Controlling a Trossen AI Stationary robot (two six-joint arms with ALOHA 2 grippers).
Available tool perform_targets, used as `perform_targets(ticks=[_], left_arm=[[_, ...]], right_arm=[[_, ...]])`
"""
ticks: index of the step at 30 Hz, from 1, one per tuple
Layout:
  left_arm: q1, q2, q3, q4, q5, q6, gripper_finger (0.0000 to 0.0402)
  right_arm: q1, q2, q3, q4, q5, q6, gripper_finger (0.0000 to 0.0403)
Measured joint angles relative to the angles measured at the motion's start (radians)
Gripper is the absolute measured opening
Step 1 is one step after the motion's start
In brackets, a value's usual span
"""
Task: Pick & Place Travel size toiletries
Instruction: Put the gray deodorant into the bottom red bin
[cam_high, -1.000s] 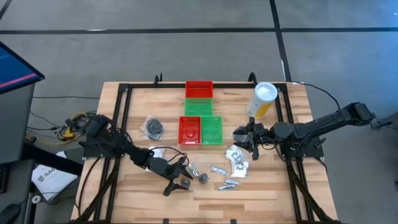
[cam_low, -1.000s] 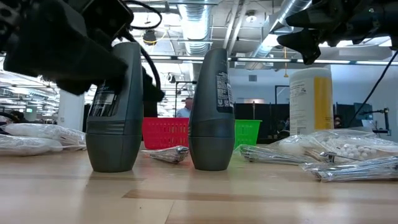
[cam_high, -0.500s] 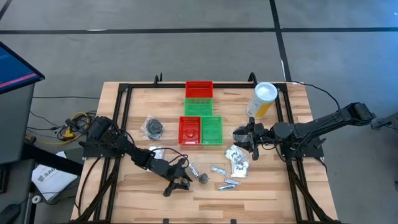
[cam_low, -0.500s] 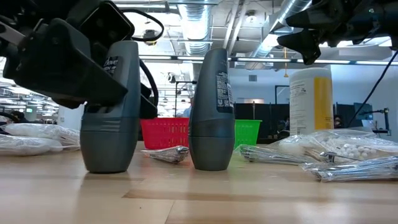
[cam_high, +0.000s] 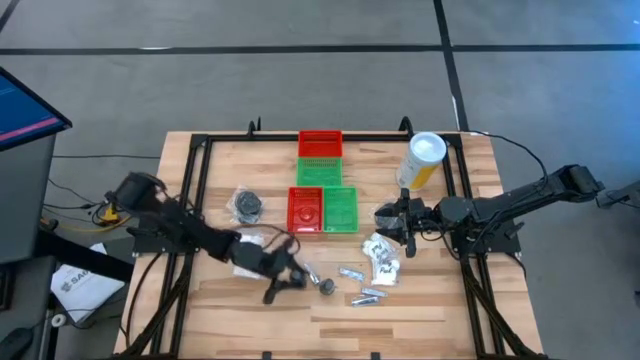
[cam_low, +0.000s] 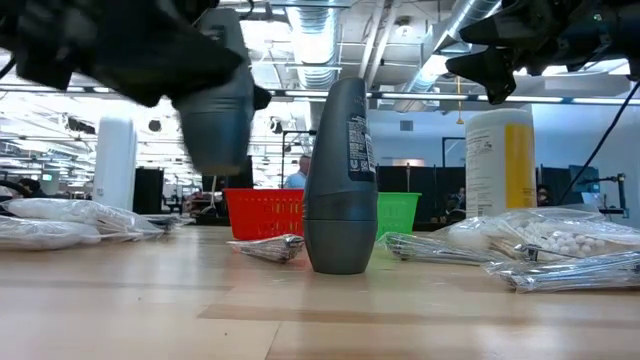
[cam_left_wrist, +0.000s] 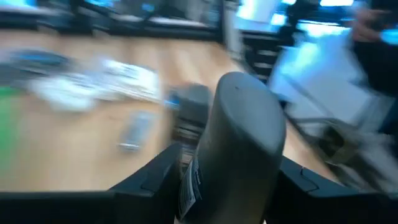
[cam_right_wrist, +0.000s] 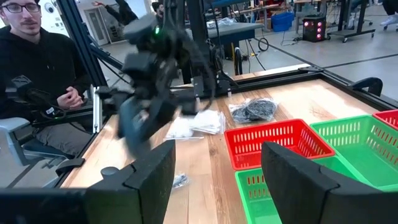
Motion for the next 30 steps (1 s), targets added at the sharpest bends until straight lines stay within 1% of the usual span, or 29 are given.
perform_targets(ticks=[3,5,8,13,15,18,22,30], left_arm=[[0.05,-0.103,-0.007,-0.071,-0.11,0.022,0.0159],[0.098,-0.153,-0.009,-0.111,-0.131,0.034,0.0159],[0.182,-0.18,-0.009,-0.114,-0.131,0.037,0.0158],[0.324,-0.145,-0.009,-0.124,-0.127,0.037,0.0158],[0.375,-0.125,-0.009,-0.117,-0.104,0.033,0.0158],[0.425,-0.083,-0.007,-0.116,-0.102,0.026,0.0157],[0.466,-0.041,-0.006,-0.114,-0.097,0.024,0.016],[0.503,0.0,-0.006,-0.104,-0.097,0.031,0.0162]], right_arm=[[0.0,0.0,0.0,0.002,0.0,0.0,0.0225],[0.0,0.0,0.0,0.005,0.0,0.0,0.0225],[0.0,0.0,0.0,0.01,0.0,0.001,0.0225],[0.0,0.0,0.0,0.023,0.0,0.0,0.0225],[0.0,0.0,0.0,0.024,0.0,0.001,0.0225],[0.0,0.0,0.0,0.025,0.0,-0.001,0.0225],[0.0,0.0,0.0,0.032,0.0,-0.018,0.0225],[-0.001,0.0,0.0,0.037,0.001,-0.027,0.0225]])
